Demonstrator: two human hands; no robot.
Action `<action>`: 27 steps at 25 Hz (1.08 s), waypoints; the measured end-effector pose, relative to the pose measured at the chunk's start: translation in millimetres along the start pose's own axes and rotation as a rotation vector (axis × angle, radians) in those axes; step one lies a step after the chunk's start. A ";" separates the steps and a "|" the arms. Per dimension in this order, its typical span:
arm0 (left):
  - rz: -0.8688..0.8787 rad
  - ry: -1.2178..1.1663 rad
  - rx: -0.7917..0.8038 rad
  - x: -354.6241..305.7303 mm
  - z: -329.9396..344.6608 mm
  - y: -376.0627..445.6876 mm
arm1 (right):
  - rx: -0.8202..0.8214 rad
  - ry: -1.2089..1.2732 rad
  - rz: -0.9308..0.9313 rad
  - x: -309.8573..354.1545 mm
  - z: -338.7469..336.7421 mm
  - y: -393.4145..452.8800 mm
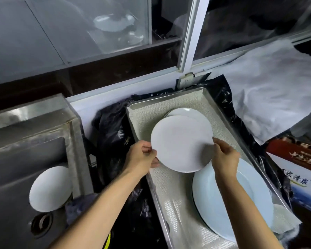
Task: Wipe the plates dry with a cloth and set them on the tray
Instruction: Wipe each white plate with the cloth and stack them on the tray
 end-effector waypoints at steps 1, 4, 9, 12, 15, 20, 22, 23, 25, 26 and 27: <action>-0.001 0.015 0.002 -0.7 11.5 10.2 | 0.004 -0.010 0.001 -0.7 7.3 13.2; 0.005 0.053 0.003 1.2 38.5 37.1 | 0.002 -0.059 -0.027 0.1 25.2 44.1; 0.006 0.131 -0.017 13.8 61.0 69.6 | -0.018 -0.167 -0.145 7.2 41.7 67.6; 0.016 0.151 -0.022 18.1 66.9 76.4 | -0.015 -0.196 -0.222 5.8 46.8 72.0; 0.057 0.173 -0.034 18.4 70.3 78.9 | -0.008 -0.238 -0.289 0.9 50.3 75.0; 0.125 0.275 0.015 16.4 74.6 72.7 | 0.012 -0.333 -0.450 0.6 54.9 69.9; 0.126 0.299 0.087 16.4 74.1 66.9 | 0.011 -0.363 -0.512 1.8 54.2 61.9; 0.131 0.321 0.124 16.4 72.1 62.8 | 0.002 -0.377 -0.537 2.2 52.7 56.4; 0.146 0.361 0.169 15.5 65.9 55.4 | 0.000 -0.392 -0.616 5.1 51.2 40.6; 0.164 0.376 0.173 13.8 61.5 51.5 | 0.019 -0.397 -0.665 7.4 52.3 29.9; 0.194 0.391 0.173 10.6 56.5 46.6 | 0.045 -0.395 -0.706 9.9 53.9 18.6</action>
Point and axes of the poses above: each hand's wrist, its own y-axis towards the middle knuckle, its own z-axis out of the palm, x = y × z, the point moved 7 cm from there along y, towards the middle knuckle, and after that the axes turned 14 degrees about -x, right-handed, at the moved point
